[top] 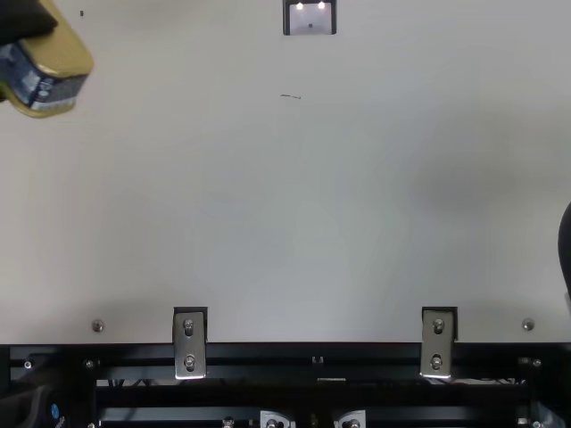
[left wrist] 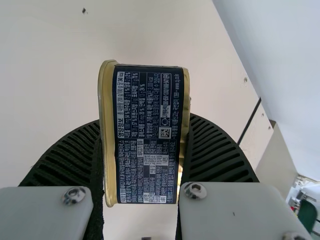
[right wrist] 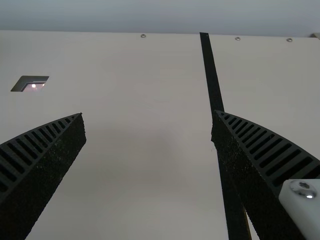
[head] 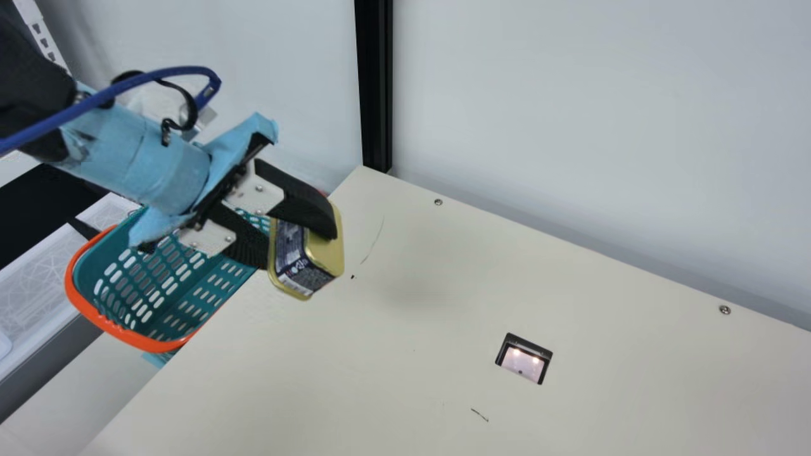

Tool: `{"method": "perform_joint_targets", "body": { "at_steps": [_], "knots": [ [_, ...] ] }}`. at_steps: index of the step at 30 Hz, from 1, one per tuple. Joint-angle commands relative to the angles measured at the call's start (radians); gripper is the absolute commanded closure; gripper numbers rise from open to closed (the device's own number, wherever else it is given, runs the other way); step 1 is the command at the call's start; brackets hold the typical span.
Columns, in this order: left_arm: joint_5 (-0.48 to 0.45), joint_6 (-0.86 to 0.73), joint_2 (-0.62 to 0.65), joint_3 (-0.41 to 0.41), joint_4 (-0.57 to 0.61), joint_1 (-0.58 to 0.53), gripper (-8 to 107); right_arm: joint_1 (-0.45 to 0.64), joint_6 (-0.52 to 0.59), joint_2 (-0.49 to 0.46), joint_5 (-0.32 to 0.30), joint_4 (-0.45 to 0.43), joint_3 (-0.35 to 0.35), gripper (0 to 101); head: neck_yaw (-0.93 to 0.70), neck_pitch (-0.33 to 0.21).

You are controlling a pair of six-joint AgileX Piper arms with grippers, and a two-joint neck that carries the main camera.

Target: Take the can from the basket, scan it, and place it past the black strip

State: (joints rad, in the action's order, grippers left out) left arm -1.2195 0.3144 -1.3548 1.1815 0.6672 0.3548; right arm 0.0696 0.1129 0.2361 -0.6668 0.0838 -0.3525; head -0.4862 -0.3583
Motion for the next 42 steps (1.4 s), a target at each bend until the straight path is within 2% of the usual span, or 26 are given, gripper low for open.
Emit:
{"method": "perform_joint_targets", "body": {
  "at_steps": [1, 13, 24, 33, 40, 42],
  "knots": [
    [-0.001, 0.007, -0.002, -0.006, 0.015, -0.004, 89, 0.0, 0.0, 0.0, 0.0, 0.0, 0.0, 0, -0.012, -0.029],
    [-0.001, 0.024, -0.01, -0.054, 0.119, -0.072, 89, 0.0, 0.0, 0.0, 0.0, 0.0, 0.0, 0, -0.012, -0.029],
    [-0.001, 0.08, 0.058, -0.113, 0.214, -0.224, 89, 0.0, 0.0, 0.0, 0.0, 0.0, 0.0, 0, -0.012, -0.029],
    [-0.001, 0.252, 0.159, -0.1, 0.261, -0.353, 89, 0.0, 0.0, 0.0, 0.0, 0.0, 0.0, 0, -0.012, -0.029],
    [-0.001, 0.373, 0.198, -0.051, 0.295, -0.365, 89, 0.0, 0.0, 0.0, 0.0, 0.0, 0.0, 0, -0.012, -0.029],
    [-0.002, 0.362, 0.197, -0.054, 0.293, -0.366, 89, 0.0, 0.0, 0.0, 0.0, 0.0, 0.0, 0, -0.012, -0.029]
  ]
}}
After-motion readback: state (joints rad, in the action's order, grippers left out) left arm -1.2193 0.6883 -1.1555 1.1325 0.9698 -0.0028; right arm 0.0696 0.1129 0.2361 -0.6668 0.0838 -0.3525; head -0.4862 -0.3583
